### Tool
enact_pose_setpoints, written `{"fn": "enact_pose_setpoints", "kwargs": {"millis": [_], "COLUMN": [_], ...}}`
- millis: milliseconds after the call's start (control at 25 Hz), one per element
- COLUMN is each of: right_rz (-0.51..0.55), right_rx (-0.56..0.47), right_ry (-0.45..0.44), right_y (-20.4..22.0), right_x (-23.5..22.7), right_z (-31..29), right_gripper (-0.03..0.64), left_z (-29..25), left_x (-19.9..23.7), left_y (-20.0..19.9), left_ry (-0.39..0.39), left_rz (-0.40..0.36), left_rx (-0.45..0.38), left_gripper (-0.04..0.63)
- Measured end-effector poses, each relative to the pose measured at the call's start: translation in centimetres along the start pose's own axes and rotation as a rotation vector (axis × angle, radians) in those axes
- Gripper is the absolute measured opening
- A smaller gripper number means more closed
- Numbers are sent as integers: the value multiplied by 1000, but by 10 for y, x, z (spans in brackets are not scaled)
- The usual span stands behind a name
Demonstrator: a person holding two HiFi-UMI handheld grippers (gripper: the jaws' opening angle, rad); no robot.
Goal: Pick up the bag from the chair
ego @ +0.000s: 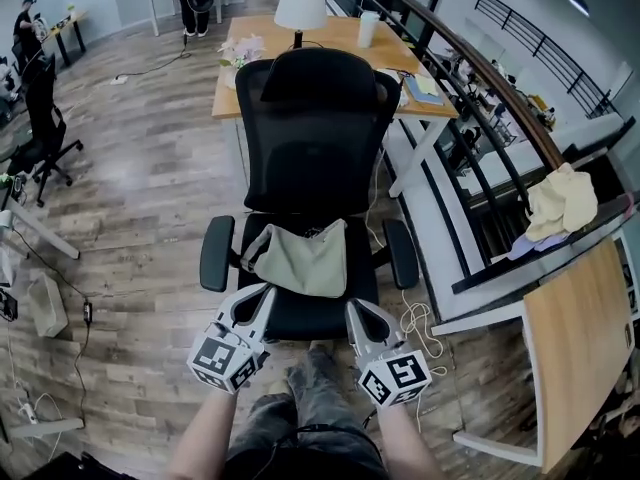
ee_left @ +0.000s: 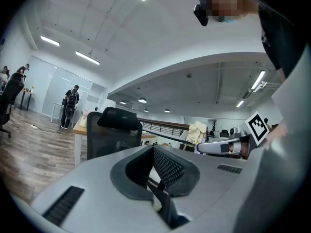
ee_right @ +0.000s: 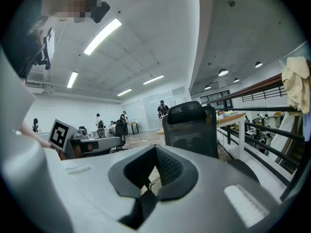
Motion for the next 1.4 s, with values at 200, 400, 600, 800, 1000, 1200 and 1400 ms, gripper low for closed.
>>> {"fn": "enact_pose_setpoints", "kwargs": {"millis": [200,400,600,800,1000,1200,1400], "right_rz": [-19,-31,-53,-70,-74,-64,-93], "right_rx": [44,101,185,273,346,428,473], "right_ry": [-17,-47,-63,-80,-65,62,192], "right_y": [8,12,27,53,80,114,134], "right_x": [-22,-43,-70,-92,-122,-174,-224], "right_z": [-37,-79,-117,-150,-180,-203,-223], "right_gripper": [8,8,8,8,8,9,77], "left_z": [-28,-64,-102,-128,-150,-168,-181], "left_x": [16,37,53,70,90,102,108], "left_y": [14,31,52,83,116,153,183], "left_ry": [-7,-22,-31,-59,-107,-124,-143], "left_rz": [15,53,86,119,157,166,187], "left_rx": [30,67,103,150,195,243,275], "left_gripper": [-3,-3,-3,-3,-3,-3,-3]}}
Point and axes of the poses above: the fingertips, and each gripper's own axes: z backward along the fingers, x to its left, y out of its underside, the point moved 4 cm from there along z, backward along the fingers, and after that the axes turned 9 degrees about -z, right-handed, at the moved point
